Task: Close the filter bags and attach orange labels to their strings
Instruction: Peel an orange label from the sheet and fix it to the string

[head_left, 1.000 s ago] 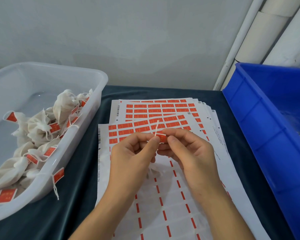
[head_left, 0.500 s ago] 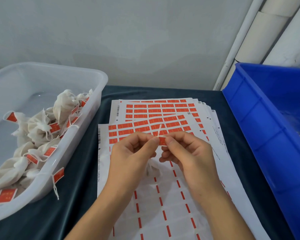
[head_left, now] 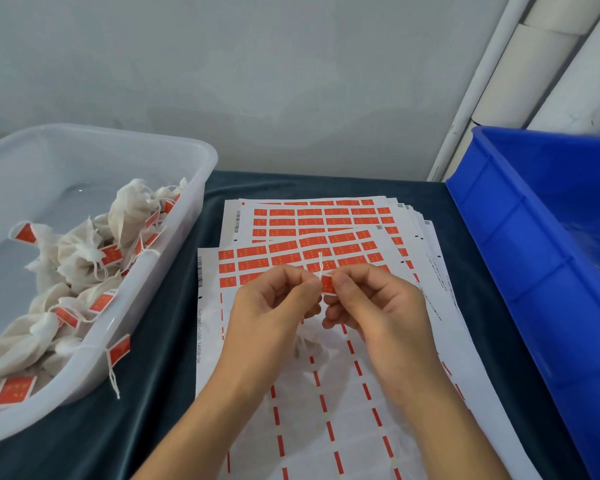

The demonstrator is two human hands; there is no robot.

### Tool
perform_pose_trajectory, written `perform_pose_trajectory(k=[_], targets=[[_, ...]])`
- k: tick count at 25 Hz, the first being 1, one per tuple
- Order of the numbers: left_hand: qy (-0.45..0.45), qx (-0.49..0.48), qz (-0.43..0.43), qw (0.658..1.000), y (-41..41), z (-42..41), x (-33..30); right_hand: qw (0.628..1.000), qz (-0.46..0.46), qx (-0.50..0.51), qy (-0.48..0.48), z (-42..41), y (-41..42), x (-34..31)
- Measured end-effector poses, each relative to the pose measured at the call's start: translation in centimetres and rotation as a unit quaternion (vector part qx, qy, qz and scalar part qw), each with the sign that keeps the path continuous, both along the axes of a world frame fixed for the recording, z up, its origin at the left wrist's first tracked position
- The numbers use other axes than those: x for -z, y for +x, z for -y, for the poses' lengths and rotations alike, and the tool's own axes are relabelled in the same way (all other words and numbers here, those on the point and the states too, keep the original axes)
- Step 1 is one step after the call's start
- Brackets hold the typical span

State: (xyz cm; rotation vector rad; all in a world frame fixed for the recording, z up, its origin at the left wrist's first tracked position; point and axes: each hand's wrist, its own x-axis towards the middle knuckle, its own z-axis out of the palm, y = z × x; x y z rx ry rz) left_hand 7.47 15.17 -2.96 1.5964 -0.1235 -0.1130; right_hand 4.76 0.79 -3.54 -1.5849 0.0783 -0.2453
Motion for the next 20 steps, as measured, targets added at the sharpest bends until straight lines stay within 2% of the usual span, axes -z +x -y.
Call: perform_pose_trajectory(k=[8,12,20], targets=[[0.061,-0.009,0.028,0.998,0.14,-0.06,0.16,1.0,-0.004,-0.019,0.021,0.02,0.12,0.18],[0.08,0.007,0.049,0.996,-0.1,0.1,0.15,1.0,0.008,-0.009,-0.022,0.07,0.12,0.19],[0.105,-0.004,0.063,0.992,-0.12,0.17,0.29,1.0,0.004,-0.011,-0.018,0.24,0.1,0.48]])
